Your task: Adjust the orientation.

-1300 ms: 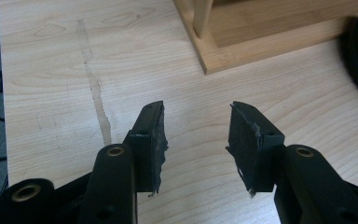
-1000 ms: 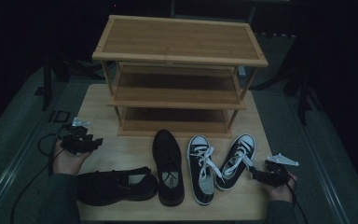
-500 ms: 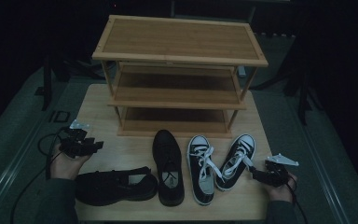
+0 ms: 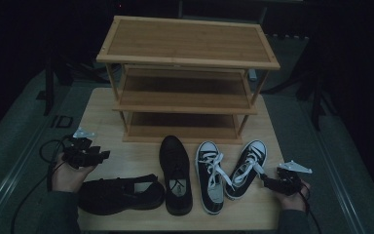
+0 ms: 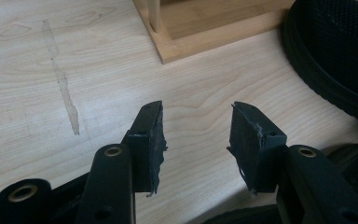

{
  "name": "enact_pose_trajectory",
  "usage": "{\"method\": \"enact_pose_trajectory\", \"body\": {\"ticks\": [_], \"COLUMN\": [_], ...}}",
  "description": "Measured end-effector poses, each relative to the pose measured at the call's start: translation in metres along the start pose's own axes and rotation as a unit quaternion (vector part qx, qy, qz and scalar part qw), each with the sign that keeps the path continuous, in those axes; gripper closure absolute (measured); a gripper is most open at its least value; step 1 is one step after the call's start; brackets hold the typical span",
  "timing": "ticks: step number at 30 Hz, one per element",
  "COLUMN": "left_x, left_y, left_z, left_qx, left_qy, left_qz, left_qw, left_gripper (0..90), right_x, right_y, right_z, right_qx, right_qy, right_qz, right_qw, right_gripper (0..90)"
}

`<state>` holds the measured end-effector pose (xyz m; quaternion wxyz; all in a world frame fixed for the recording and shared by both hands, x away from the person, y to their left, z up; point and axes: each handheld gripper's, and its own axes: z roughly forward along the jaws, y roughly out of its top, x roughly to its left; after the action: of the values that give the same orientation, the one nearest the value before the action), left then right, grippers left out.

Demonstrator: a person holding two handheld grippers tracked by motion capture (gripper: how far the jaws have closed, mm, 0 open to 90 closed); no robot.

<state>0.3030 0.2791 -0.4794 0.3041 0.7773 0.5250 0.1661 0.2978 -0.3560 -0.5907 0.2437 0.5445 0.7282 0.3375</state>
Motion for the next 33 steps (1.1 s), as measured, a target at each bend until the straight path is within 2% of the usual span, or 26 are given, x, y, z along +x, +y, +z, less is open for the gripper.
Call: {"method": "enact_pose_trajectory", "body": {"ticks": [33], "left_x": [-0.028], "left_y": [-0.011], "left_z": [-0.015], "left_qx": [0.020], "left_qy": [-0.022], "left_qz": [0.010], "left_qw": [0.9995], "left_gripper": [56.3], "right_x": [0.000], "right_y": [0.000], "right_z": [0.000], "right_qx": [0.000], "right_qy": [0.000], "right_qz": [0.000], "right_qw": [1.0000], "right_gripper": [23.1]}}
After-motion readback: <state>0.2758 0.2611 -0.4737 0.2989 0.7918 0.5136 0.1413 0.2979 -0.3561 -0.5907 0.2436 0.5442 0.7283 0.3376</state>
